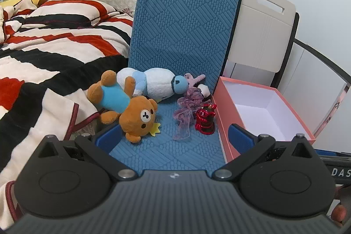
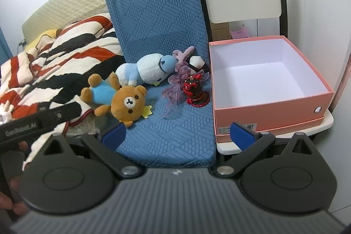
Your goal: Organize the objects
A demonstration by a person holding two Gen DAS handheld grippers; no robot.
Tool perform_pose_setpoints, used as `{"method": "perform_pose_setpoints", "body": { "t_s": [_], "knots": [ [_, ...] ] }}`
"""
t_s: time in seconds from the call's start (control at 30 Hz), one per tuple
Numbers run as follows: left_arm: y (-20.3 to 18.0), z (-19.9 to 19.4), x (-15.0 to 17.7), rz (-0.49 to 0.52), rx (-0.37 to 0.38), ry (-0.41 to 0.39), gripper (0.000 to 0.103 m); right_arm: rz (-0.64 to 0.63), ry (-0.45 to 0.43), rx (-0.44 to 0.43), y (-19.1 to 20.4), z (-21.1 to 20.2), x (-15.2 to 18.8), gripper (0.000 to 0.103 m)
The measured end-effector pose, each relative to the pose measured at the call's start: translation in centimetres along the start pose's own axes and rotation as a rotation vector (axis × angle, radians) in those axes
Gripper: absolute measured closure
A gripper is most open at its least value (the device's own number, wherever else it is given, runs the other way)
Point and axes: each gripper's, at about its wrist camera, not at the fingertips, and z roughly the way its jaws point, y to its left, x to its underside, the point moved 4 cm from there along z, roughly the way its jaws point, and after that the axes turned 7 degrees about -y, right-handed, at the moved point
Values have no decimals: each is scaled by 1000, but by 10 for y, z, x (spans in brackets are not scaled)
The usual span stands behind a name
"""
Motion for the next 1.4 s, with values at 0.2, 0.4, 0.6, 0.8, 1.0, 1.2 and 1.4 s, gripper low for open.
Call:
{"method": "perform_pose_setpoints", "body": {
  "t_s": [0.2, 0.4, 0.6, 0.8, 1.0, 1.2, 1.4],
  "knots": [
    [4, 4, 7, 1, 6, 5, 0, 46, -9, -24, -3, 6, 3, 0],
    [4, 11, 10, 10, 12, 11, 0, 29, -12, -27, -2, 9, 7, 0],
    [2, 19, 12, 21, 24, 25, 0, 41, -9, 20, -8, 15, 11, 0],
    [2, 31, 16, 9, 56, 47, 0, 46, -8, 44, -11, 20, 12, 0],
    [3, 50, 22, -3, 56, 66, 0, 26, 17, 58, -11, 34, 14, 0],
    [15, 76, 23, -20, 32, 84, 0, 2, 44, 60, -3, 56, 14, 2],
    [34, 110, 25, -49, -9, 110, 0, -45, 17, 55, 8, 84, 8, 3]
  ]
}}
